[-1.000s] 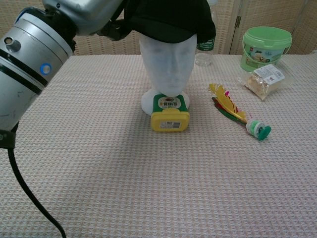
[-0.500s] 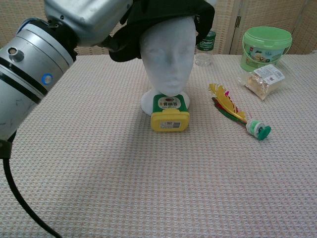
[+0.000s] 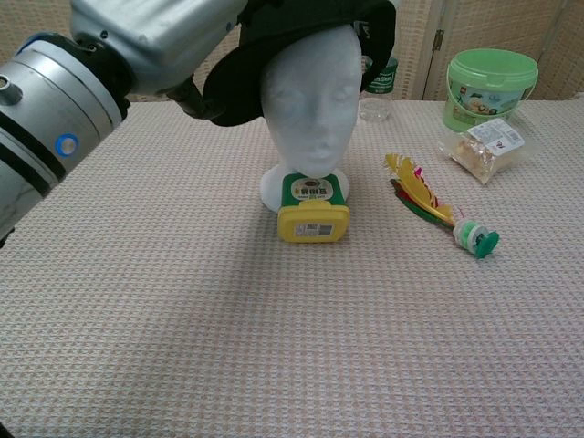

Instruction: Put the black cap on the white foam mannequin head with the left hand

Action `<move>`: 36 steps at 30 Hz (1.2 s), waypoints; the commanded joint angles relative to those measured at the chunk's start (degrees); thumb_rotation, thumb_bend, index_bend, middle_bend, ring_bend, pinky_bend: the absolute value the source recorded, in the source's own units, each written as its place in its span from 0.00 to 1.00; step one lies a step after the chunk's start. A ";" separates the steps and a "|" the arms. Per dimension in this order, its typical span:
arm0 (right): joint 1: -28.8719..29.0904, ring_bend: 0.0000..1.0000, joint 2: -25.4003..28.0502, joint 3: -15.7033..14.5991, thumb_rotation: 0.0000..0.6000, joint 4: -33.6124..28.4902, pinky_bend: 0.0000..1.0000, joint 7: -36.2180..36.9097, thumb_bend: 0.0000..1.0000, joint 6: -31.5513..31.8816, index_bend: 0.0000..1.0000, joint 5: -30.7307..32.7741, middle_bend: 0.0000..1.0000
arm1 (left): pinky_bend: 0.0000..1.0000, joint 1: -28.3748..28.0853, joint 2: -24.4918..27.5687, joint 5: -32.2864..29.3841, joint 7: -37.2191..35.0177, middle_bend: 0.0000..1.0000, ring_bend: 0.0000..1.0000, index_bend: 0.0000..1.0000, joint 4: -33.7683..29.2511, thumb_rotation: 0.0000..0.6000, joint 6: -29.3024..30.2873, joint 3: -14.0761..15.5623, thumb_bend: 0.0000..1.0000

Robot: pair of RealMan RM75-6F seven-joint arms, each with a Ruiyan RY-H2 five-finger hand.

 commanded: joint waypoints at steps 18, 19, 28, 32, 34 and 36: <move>-0.40 0.00 -0.18 -0.08 1.00 -0.19 0.00 -0.76 0.19 0.50 0.00 -0.16 0.00 | 0.47 5.96 8.99 -4.51 2.70 0.26 0.20 0.13 -8.32 1.00 4.11 4.11 0.23; -0.39 0.00 -0.20 -0.04 1.00 -0.20 0.00 -0.82 0.19 0.45 0.00 -0.07 0.00 | 0.47 6.38 9.76 -4.77 1.91 0.25 0.20 0.13 -8.26 1.00 4.24 4.15 0.23; 0.02 0.00 -0.83 0.61 1.00 -0.89 0.00 -2.76 0.19 -1.03 0.00 1.54 0.00 | 0.47 11.03 17.44 -7.77 -15.90 0.21 0.20 0.12 -4.08 1.00 4.58 2.30 0.23; 0.63 0.00 -1.40 0.99 1.00 -1.32 0.00 -4.37 0.19 -2.77 0.00 2.73 0.00 | 0.47 13.10 20.28 -13.75 -30.41 0.19 0.20 0.11 -1.63 0.99 1.72 -1.21 0.23; 0.90 0.00 -1.59 1.11 1.00 -1.53 0.00 -4.97 0.19 -3.47 0.00 3.09 0.00 | 0.46 14.20 21.75 -17.42 -36.89 0.19 0.19 0.10 -1.63 0.93 -0.21 -2.98 0.23; 1.12 0.00 -1.80 1.16 1.00 -1.68 0.00 -5.65 0.19 -4.12 0.00 3.40 0.00 | 0.43 15.70 24.17 -21.20 -44.12 0.19 0.19 0.09 -1.94 0.89 -2.65 -4.86 0.23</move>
